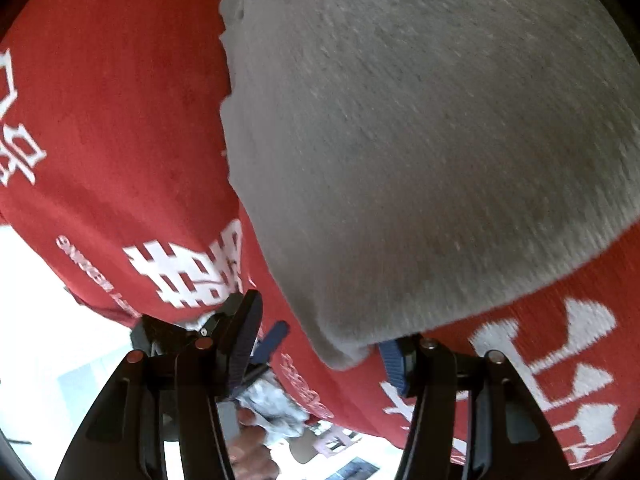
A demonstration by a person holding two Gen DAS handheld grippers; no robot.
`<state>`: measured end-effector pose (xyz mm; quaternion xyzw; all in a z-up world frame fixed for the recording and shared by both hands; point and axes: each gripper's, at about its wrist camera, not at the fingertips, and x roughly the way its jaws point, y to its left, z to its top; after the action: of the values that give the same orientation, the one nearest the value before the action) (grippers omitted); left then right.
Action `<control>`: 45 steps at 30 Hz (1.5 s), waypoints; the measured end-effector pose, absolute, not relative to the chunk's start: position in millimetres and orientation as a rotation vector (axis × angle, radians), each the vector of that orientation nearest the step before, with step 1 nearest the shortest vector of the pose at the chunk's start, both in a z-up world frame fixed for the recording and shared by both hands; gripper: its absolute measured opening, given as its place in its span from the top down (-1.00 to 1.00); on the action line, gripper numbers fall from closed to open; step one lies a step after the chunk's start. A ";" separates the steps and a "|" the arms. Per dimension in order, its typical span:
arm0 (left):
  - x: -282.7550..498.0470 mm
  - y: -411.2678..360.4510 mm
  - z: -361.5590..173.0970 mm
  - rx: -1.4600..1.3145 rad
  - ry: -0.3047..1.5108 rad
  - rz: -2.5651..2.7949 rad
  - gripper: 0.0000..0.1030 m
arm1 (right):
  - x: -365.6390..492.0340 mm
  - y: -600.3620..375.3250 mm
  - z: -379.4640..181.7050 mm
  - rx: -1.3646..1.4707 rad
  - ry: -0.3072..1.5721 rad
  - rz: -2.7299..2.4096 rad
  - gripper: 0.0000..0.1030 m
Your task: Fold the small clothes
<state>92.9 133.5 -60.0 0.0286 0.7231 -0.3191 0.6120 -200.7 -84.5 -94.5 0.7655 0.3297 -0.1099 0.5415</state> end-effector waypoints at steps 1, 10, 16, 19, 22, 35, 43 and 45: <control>94.0 133.5 -60.6 0.042 1.685 -0.750 -0.96 | -199.4 -86.1 -94.4 1.824 0.789 -0.265 0.55; 107.8 92.0 -82.8 -0.169 1.816 -0.900 -0.97 | -196.4 -110.6 -50.1 1.780 0.685 -0.141 0.82; 110.3 49.3 -82.8 -0.169 1.790 -0.920 -0.97 | -182.2 -109.6 -43.4 1.713 0.757 -0.108 0.83; 106.9 37.4 -84.4 -0.054 1.768 -0.872 -0.92 | -180.4 -101.0 -49.7 1.677 0.887 -0.125 0.83; 106.5 40.1 -78.8 -0.022 1.751 -0.857 -0.88 | -189.3 -95.7 -50.0 1.641 1.001 -0.109 0.75; 135.4 72.5 -88.9 -0.021 1.773 -0.831 -0.91 | -195.1 -94.0 -96.1 1.845 0.902 -0.159 0.06; 128.3 53.1 -89.8 -0.042 1.803 -0.914 -0.96 | -153.5 -100.0 -69.7 1.847 0.669 -0.073 0.99; 123.1 45.7 -93.7 -0.084 1.837 -0.944 -0.96 | -142.9 -107.4 -52.8 1.797 0.661 -0.010 0.99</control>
<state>123.1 45.7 -93.7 -0.0351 0.7635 -0.3925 0.5117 -142.9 -107.4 -52.8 0.7674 0.2822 -0.0044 0.5757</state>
